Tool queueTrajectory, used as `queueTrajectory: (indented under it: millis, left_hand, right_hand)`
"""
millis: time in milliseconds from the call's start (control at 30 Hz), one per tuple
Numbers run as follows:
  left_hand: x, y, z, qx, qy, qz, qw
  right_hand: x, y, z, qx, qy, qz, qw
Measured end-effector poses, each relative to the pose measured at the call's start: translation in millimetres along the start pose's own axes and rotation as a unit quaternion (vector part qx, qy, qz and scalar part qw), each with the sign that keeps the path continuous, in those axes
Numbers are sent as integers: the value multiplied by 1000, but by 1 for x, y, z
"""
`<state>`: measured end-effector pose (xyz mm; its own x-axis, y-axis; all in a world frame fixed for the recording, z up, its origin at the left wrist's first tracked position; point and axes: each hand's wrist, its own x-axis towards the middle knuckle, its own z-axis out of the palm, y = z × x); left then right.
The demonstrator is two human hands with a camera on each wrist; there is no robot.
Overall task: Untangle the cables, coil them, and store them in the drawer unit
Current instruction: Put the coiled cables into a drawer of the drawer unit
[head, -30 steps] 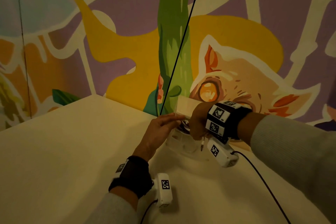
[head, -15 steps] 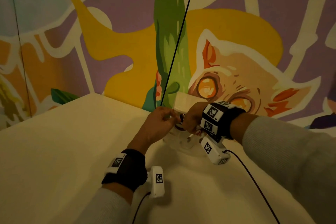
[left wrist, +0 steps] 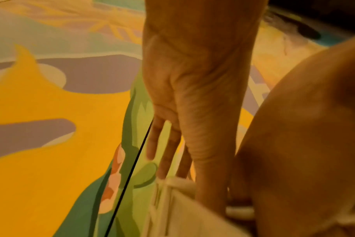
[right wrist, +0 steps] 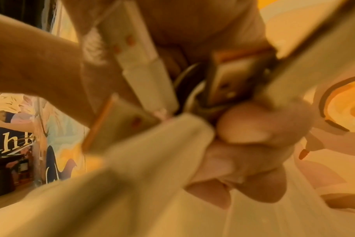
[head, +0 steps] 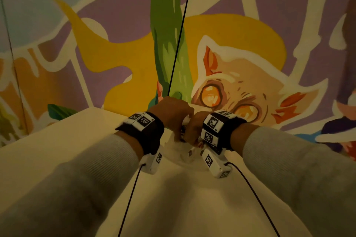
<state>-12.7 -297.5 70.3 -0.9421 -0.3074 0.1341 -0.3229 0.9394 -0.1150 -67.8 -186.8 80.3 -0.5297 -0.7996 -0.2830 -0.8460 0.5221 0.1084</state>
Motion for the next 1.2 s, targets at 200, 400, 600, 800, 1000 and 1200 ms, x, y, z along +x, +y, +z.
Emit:
queueTrajectory:
  millis: [200, 400, 600, 800, 1000, 1200]
  left_hand:
    - [1, 4, -2, 87, 72, 32, 993]
    - [8, 3, 3, 45, 93, 19, 995]
    - [5, -8, -1, -120, -11, -12, 993]
    - [2, -16, 12, -364, -52, -77, 927]
    - [5, -15, 18, -390, -48, -100, 914]
    - [11, -7, 23, -421, -11, -158, 893]
  right_hand:
    - [6, 0, -2, 52, 6, 3, 999]
    - [6, 3, -1, 20, 23, 4, 1000]
    - [14, -3, 0, 36, 42, 75, 996]
    - [10, 6, -3, 126, 14, 53, 991]
    - [9, 10, 0, 170, 26, 66, 983]
    - [8, 10, 2, 115, 26, 60, 991]
